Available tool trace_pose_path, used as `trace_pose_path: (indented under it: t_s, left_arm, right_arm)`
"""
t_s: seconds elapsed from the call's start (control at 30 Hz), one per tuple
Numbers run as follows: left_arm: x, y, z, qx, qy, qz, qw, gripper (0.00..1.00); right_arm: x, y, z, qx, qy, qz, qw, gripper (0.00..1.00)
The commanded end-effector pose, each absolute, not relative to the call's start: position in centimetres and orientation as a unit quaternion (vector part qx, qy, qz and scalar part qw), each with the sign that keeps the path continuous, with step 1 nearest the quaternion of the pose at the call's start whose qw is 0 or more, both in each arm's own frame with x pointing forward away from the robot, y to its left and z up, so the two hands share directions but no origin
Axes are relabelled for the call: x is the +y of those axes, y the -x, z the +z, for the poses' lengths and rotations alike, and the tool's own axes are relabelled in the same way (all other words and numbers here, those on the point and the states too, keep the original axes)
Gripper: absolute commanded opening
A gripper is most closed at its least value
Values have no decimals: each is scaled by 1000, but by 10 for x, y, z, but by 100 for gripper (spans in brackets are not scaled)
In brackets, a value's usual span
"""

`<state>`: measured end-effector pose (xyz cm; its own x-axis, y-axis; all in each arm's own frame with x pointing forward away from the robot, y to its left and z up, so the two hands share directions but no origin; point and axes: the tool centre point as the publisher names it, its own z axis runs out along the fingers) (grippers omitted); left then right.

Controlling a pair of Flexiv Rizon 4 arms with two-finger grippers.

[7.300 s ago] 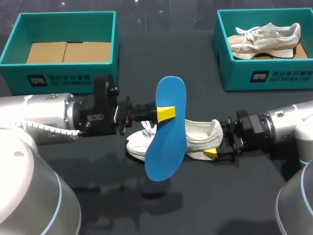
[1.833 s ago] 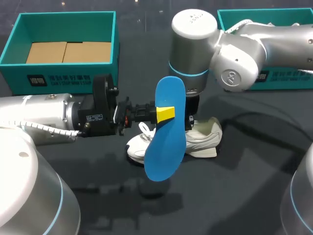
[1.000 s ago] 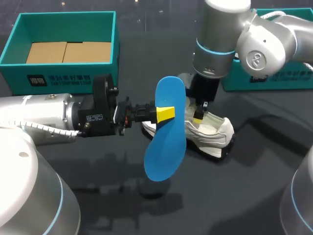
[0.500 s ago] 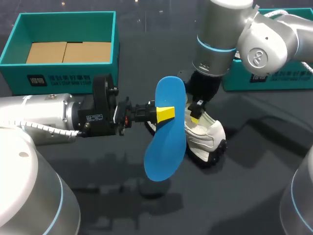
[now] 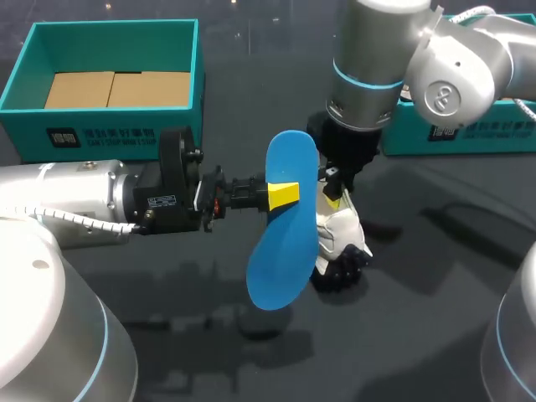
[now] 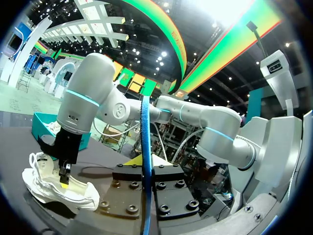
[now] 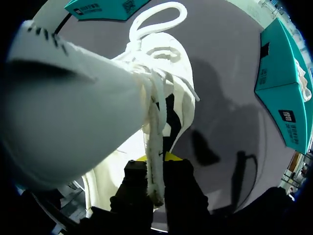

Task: Take the shoe out of the shoebox, open the shoe tongue, remove and reinsert the insole, then place the shoe into the shoebox

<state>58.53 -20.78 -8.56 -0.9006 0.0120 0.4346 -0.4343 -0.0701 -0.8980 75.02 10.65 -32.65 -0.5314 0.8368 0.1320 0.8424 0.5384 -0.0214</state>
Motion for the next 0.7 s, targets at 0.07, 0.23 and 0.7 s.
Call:
trace_pose_path:
  t_s: [0.07,0.23,0.7]
  left_arm:
    - [-209,-584,-87,-663,-160,715,155,0]
    - [-209,-584,-87,-663,-160,715,155,0]
    - [-209,-584,-87,-663,-160,715,155,0]
  right_arm:
    - [113,-740,-329,-850,521,-42,64,0]
    - [117,-731,-329,-826,559,-57,48,0]
    - [123,-723,-337,-748,657,-85,41,0]
